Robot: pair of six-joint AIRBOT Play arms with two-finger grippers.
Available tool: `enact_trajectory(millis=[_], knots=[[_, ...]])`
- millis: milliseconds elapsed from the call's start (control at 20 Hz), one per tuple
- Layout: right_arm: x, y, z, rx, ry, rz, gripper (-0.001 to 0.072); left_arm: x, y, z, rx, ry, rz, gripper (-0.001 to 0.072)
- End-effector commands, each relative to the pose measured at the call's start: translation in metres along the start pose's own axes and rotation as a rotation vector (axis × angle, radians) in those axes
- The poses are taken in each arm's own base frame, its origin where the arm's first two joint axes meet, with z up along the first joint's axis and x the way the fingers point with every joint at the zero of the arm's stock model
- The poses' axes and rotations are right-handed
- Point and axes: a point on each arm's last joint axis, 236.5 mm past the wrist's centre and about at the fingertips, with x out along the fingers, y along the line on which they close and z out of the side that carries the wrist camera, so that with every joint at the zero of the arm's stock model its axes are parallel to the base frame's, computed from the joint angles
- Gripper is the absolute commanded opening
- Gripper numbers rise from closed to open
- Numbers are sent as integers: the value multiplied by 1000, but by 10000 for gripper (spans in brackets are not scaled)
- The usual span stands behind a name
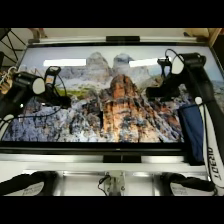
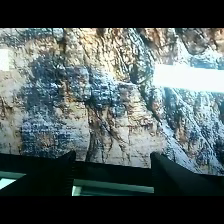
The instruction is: Fold the shirts.
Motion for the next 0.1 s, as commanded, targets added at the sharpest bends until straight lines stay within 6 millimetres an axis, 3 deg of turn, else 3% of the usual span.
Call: enact_trajectory(millis=[0, 50], knots=[[0, 0, 0, 0, -1, -2, 579, 2, 0, 0, -1, 3, 1, 597], [0, 0, 0, 0, -1, -2, 579, 3, 0, 0, -1, 6, 2, 596]])
